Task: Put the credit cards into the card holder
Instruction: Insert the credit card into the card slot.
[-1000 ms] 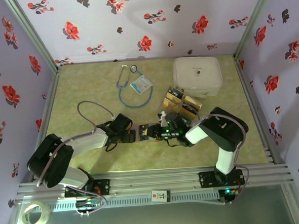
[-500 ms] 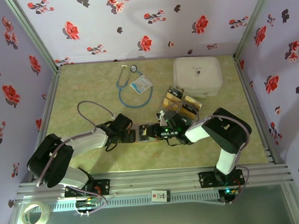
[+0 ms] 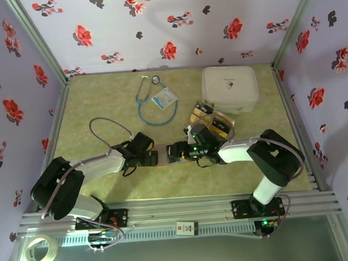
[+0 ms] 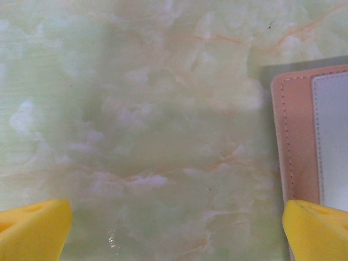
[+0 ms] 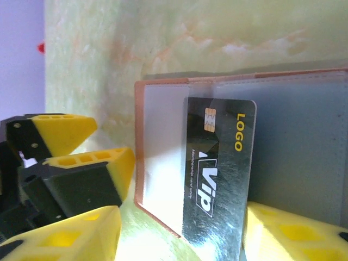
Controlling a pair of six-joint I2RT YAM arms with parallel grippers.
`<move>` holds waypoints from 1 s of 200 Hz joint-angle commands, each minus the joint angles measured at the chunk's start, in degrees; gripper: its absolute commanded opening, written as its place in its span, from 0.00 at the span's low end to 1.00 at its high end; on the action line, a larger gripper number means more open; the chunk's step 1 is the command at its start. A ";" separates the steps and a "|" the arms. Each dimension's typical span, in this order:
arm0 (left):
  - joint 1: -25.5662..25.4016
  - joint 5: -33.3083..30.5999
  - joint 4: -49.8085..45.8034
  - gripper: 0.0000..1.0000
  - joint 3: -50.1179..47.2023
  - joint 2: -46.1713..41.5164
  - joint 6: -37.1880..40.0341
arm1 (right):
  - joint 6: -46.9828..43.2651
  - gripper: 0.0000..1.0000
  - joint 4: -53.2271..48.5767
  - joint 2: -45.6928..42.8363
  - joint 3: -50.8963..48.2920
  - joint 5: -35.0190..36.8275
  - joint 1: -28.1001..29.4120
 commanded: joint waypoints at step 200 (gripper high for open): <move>2.44 -3.46 -7.73 1.00 4.91 3.78 1.14 | -19.99 0.09 -43.20 5.45 22.13 19.88 3.85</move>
